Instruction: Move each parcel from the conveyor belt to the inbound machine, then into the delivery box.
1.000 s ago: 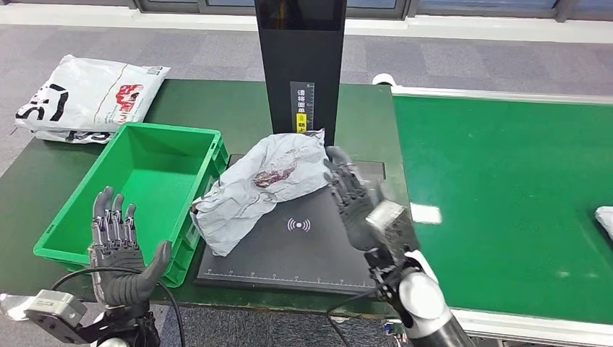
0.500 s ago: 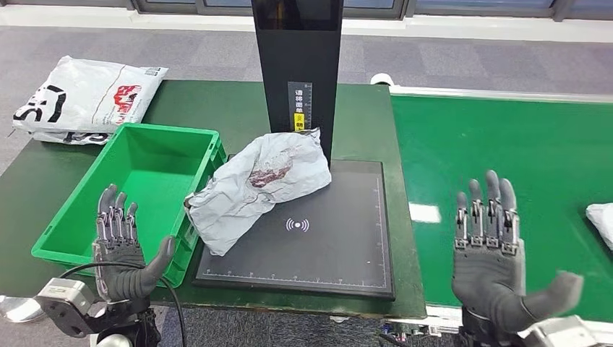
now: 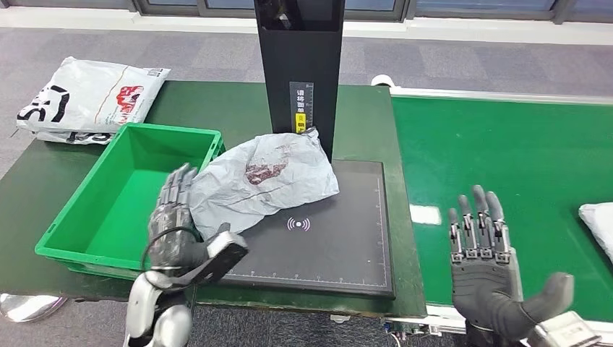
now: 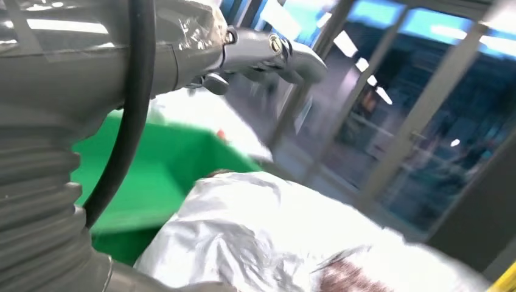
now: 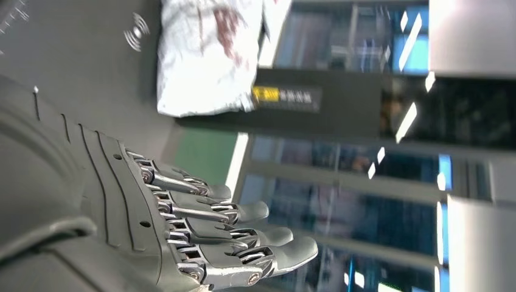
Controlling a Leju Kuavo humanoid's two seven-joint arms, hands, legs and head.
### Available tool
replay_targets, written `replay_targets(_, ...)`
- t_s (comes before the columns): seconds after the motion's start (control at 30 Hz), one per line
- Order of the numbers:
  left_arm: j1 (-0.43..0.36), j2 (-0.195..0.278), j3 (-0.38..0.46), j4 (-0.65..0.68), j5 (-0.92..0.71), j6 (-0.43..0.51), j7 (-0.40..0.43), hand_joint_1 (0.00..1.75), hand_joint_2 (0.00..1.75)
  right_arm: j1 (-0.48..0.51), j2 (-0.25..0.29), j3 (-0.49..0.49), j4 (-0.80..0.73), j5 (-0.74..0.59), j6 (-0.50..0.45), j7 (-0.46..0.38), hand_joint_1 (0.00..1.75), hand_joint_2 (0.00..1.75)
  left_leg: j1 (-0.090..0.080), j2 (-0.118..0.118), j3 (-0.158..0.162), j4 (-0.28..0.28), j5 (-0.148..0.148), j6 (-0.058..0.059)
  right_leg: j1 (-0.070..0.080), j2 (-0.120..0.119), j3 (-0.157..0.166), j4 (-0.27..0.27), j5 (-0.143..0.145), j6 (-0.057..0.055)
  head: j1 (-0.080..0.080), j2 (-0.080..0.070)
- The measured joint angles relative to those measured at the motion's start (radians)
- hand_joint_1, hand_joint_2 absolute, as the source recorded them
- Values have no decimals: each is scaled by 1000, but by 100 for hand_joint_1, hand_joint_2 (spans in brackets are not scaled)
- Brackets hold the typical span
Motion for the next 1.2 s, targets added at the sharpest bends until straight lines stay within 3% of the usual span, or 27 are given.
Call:
replay_targets(0.07,-107,2,-48,105,-156,-23,72,0,175,-33,9,-2,36,-8,29,7,0,175,0,0,-1,0,3,1,0,0,-1,0,3,1,0,0)
replay_targets(0.2,-303,3,-152,346,-294,-106,107,0,175,-97,26,-2,110,-21,83,25,0,175,-1,1,-2,0,5,1,-1,1,-1,0,6,1,0,0)
replay_targets(0.37,-450,-6,-245,601,-311,-136,103,0,175,-142,52,-3,169,-19,117,34,0,175,-1,3,-2,0,6,1,-1,3,-2,0,7,1,0,0)
replay_targets(0.6,-528,-9,-289,762,-309,-135,100,0,175,-158,65,-5,203,-18,125,34,0,175,-1,3,-4,0,6,1,-1,4,-4,0,7,1,0,0)
replay_targets(0.77,-576,-20,-321,848,-315,-203,68,0,175,-162,74,-8,214,-13,138,34,0,175,-1,3,-5,0,6,1,-1,3,-5,0,7,1,0,0)
replay_targets(1.1,-614,-36,-350,909,-318,-224,44,0,175,-163,79,-10,216,-10,144,34,0,175,-1,2,-5,0,6,1,-1,3,-5,0,7,1,0,0)
replay_targets(1.13,-637,-45,-367,942,-319,-244,28,0,175,-162,81,-10,216,-9,146,34,0,175,-1,2,-5,0,6,1,-1,3,-5,0,7,1,0,0)
replay_targets(1.2,-717,-64,-411,1048,-278,-422,-54,27,175,-165,84,-11,226,-13,152,29,0,175,-1,2,-4,0,6,1,-1,3,-4,0,7,1,0,0)
